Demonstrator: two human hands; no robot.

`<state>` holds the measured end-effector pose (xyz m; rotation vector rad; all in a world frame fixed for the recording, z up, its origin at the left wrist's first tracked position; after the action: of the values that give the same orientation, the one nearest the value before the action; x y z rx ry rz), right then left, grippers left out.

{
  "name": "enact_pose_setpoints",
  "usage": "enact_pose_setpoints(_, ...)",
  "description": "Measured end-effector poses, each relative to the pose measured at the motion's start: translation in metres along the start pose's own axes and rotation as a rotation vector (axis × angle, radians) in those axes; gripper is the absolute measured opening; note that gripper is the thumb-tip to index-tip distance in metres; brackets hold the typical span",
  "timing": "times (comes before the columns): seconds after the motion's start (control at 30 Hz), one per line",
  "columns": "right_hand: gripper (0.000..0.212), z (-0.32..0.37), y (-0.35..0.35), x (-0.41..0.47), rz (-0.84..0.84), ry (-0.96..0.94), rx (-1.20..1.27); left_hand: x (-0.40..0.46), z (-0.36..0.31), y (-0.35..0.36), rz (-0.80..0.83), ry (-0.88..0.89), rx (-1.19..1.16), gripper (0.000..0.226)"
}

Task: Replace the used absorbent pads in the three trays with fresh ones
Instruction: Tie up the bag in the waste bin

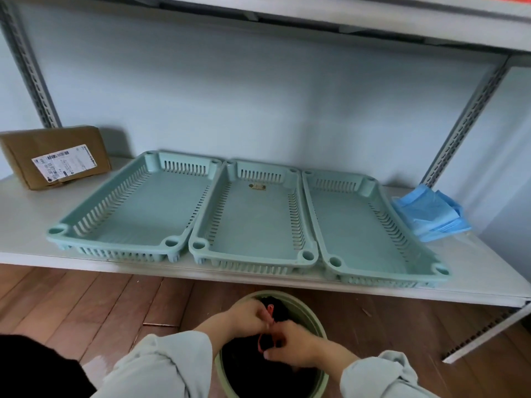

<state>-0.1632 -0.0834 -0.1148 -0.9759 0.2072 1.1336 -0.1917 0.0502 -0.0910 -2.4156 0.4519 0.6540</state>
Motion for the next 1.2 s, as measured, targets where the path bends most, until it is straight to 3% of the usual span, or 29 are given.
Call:
enact_pose_setpoints(0.07, 0.053, -0.004, 0.018, 0.007, 0.125, 0.088, 0.010, 0.004, 0.014, 0.015, 0.129, -0.025, 0.072, 0.030)
enact_pose_setpoints(0.13, 0.061, -0.005, 0.028, 0.011, 0.151, 0.120, -0.001, 0.008, 0.026, 0.026, 0.197, -0.079, 0.084, 0.042)
enact_pose_setpoints(0.23, 0.049, -0.008, 0.031, 0.014, 0.123, 0.160, -0.048, 0.007, 0.031, 0.035, 0.242, -0.091, 0.089, 0.050)
enact_pose_setpoints(0.33, 0.036, -0.009, 0.021, 0.016, 0.028, 0.205, -0.014, 0.011, 0.035, 0.028, 0.130, -0.099, 0.124, 0.066)
enact_pose_setpoints(0.47, 0.032, -0.019, 0.017, 0.017, 0.230, 0.281, -0.047, 0.008, 0.046, 0.023, 0.263, -0.262, 0.286, 0.055)
enact_pose_setpoints(0.5, 0.029, -0.022, 0.015, 0.017, 0.234, 0.296, -0.043, 0.007, 0.047, 0.021, 0.233, -0.280, 0.301, 0.051)
enact_pose_setpoints(0.57, 0.022, -0.023, 0.009, 0.018, 0.131, 0.290, 0.011, 0.008, 0.046, 0.010, 0.013, -0.278, 0.293, 0.043)
enact_pose_setpoints(0.63, 0.023, -0.026, -0.002, 0.014, -0.166, 0.298, 0.011, 0.007, 0.046, -0.003, -0.227, -0.298, 0.317, 0.038)
enact_pose_setpoints(0.7, 0.015, -0.026, -0.013, 0.004, -0.528, 0.326, -0.053, 0.009, 0.050, -0.007, -0.280, -0.363, 0.314, 0.042)
enact_pose_setpoints(0.77, 0.038, -0.035, -0.018, 0.000, -0.656, 0.436, -0.038, 0.009, 0.057, -0.008, -0.282, -0.425, 0.255, 0.048)
enact_pose_setpoints(0.87, 0.056, -0.060, -0.012, 0.005, -0.474, 0.666, 0.244, 0.012, 0.074, -0.007, -0.244, -0.489, 0.173, 0.051)
enact_pose_setpoints(0.93, 0.048, -0.074, -0.003, 0.004, -0.382, 0.706, 0.361, 0.011, 0.087, -0.001, -0.205, -0.517, 0.074, 0.053)
enact_pose_setpoints(1.03, 0.036, -0.081, 0.000, 0.001, -0.362, 0.700, 0.338, 0.008, 0.106, 0.012, -0.147, -0.554, -0.050, 0.051)
enact_pose_setpoints(1.2, 0.034, -0.072, -0.010, 0.016, -0.373, 0.659, 0.391, 0.000, 0.124, -0.003, -0.341, -0.536, -0.117, 0.040)
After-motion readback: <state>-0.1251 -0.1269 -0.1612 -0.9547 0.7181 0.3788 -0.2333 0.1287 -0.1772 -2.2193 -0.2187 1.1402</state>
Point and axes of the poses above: each hand's wrist, its own x-axis towards the middle knuckle, its own y-axis out of the palm, z = x × y, the point moved 3 cm from there along x, towards the middle knuckle, and after that the axes turned 8 degrees about z, right-handed, at the moved point
